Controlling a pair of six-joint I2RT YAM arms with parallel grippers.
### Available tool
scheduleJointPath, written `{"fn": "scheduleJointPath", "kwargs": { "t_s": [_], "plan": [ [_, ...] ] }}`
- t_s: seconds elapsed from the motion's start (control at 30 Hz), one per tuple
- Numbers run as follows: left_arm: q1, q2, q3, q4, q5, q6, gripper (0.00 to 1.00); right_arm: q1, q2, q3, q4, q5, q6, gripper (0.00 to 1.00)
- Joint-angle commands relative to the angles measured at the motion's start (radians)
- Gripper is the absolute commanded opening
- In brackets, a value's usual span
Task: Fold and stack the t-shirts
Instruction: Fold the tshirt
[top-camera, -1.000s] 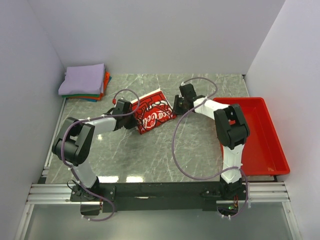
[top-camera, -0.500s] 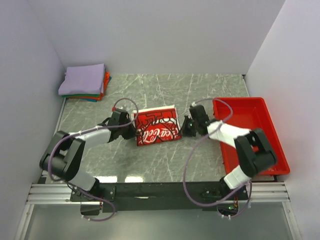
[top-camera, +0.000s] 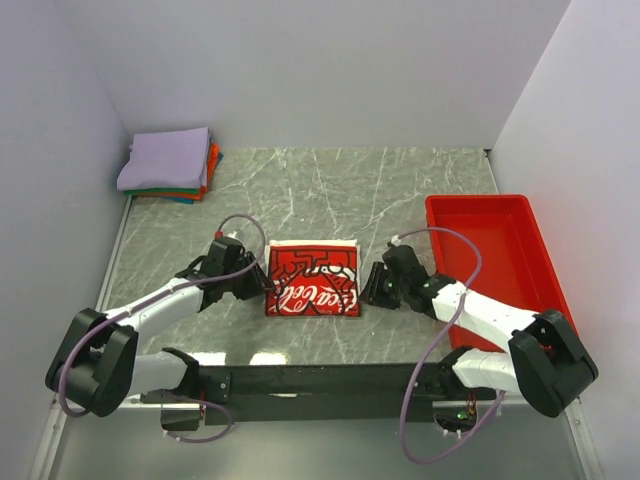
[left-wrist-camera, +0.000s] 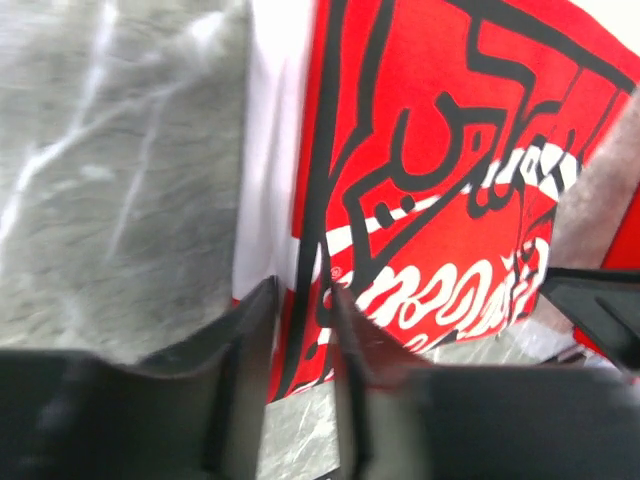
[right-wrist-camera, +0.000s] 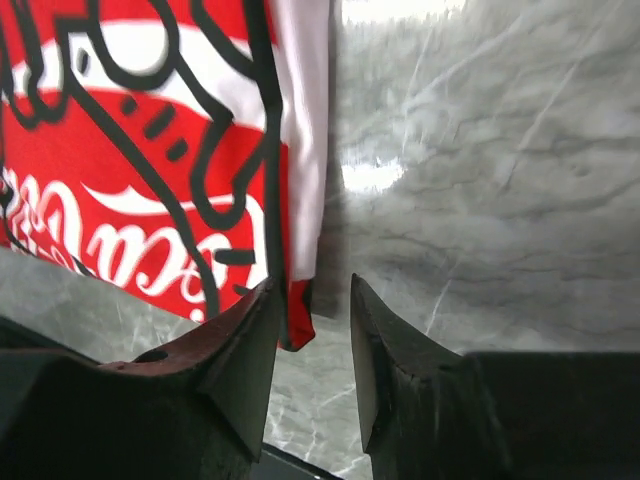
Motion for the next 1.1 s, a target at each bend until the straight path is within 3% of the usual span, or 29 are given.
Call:
{"fn": "scheduleJointPath", "kwargs": {
  "t_s": [0.0,0.07,0.17,0.47,0.77,0.87,1.0,1.07],
  "plan": [
    [0.009,-0.017,0.085,-0.059,-0.059,0.043,0.38,-0.001,-0.015,0.108,-0.082,0.117,-0.04,0.42],
    [0.018,-0.009,0.124,-0.076,-0.07,0.05,0.46,-0.001,0.004,0.175,-0.113,0.169,-0.052,0.42],
    [0.035,0.032,0.183,-0.084,-0.079,0.062,0.48,-0.007,0.069,0.271,-0.131,0.232,-0.078,0.42],
    [0.055,0.267,0.375,-0.076,-0.125,0.059,0.41,-0.057,0.408,0.553,-0.136,0.25,-0.13,0.4],
    [0.061,0.462,0.521,-0.093,-0.185,0.059,0.36,-0.119,0.608,0.729,-0.161,0.197,-0.155,0.35],
    [0.07,0.497,0.545,-0.095,-0.185,0.063,0.32,-0.145,0.651,0.769,-0.171,0.157,-0.17,0.25],
    [0.082,0.529,0.562,-0.09,-0.182,0.065,0.21,-0.166,0.682,0.791,-0.174,0.132,-0.176,0.04],
    [0.085,0.54,0.57,-0.087,-0.176,0.063,0.13,-0.178,0.686,0.791,-0.17,0.132,-0.178,0.02]
  ]
}}
